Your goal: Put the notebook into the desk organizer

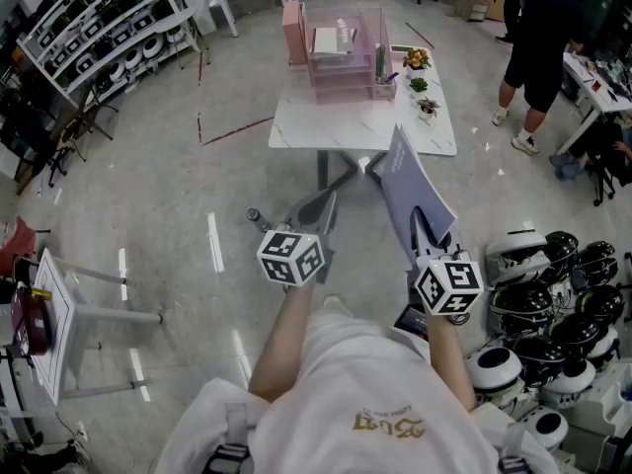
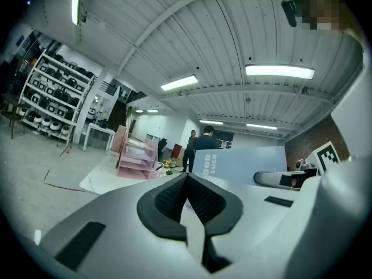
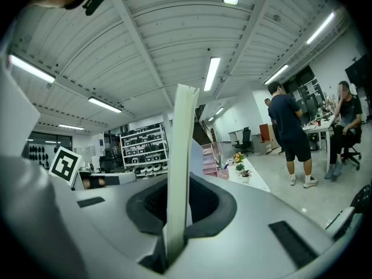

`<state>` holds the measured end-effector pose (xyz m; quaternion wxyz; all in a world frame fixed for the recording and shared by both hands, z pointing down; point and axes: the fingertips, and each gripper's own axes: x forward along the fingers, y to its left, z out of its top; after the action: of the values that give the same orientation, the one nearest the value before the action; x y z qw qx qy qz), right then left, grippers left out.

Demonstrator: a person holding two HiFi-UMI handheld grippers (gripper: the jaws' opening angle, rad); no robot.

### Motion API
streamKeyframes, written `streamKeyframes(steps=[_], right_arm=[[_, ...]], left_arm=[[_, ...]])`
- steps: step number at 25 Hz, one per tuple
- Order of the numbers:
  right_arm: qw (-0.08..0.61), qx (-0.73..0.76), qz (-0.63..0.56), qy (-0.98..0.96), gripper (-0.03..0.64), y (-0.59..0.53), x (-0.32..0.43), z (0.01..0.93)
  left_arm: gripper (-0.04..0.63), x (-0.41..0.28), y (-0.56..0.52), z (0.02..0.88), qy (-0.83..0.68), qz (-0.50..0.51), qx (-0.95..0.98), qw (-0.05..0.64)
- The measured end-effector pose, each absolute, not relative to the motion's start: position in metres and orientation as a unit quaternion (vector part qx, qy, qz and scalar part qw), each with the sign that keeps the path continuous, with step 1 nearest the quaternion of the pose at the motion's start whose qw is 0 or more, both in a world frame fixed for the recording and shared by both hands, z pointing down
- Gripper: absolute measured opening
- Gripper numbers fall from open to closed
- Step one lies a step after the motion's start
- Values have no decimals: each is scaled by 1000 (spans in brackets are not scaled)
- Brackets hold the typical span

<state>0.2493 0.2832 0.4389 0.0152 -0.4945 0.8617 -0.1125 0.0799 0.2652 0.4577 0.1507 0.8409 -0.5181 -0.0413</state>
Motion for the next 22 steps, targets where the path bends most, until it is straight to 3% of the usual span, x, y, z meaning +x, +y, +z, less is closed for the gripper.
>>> streamKeyframes(steps=[22], right_arm=[[56, -494, -117, 860, 41, 277, 242, 421]], left_arm=[[15, 45, 273, 454, -542, -56, 823, 162]])
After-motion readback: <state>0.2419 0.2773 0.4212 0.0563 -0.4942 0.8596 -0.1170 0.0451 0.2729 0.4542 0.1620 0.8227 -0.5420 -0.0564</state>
